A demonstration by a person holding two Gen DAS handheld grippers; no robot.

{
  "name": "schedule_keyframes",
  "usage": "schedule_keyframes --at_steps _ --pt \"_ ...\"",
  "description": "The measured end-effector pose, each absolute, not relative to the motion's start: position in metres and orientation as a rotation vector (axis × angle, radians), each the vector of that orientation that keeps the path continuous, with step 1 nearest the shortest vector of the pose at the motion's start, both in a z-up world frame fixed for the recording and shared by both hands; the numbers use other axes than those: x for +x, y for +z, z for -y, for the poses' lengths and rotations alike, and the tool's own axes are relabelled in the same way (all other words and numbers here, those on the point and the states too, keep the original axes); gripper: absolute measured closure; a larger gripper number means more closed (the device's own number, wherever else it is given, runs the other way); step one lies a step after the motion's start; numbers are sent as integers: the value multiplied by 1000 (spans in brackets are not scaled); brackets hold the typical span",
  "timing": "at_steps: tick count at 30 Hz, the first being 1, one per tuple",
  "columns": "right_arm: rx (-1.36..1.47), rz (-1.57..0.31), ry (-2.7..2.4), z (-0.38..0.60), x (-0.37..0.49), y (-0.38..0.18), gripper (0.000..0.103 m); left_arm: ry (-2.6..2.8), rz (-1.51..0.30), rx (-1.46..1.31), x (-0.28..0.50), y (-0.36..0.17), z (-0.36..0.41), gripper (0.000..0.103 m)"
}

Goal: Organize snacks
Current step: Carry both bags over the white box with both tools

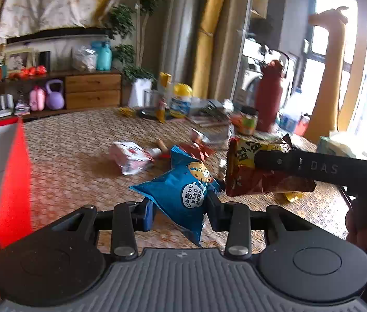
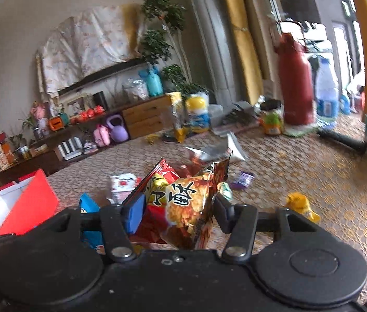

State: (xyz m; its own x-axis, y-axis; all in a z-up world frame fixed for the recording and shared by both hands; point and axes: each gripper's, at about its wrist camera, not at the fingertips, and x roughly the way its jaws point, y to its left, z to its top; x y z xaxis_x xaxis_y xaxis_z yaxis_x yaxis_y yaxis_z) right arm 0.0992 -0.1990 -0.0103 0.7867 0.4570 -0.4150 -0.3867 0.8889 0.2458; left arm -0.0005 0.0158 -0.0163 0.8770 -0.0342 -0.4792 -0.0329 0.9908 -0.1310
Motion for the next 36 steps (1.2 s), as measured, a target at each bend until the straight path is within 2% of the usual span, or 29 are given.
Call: schedule_keyframes --at_steps 21,36 --pt "72 -347 773 69 80 52 50 288 -349 -170 -64 40 -119 64" --pt "-71 -415 996 -60 69 64 50 462 -458 -171 -83 38 -211 64"
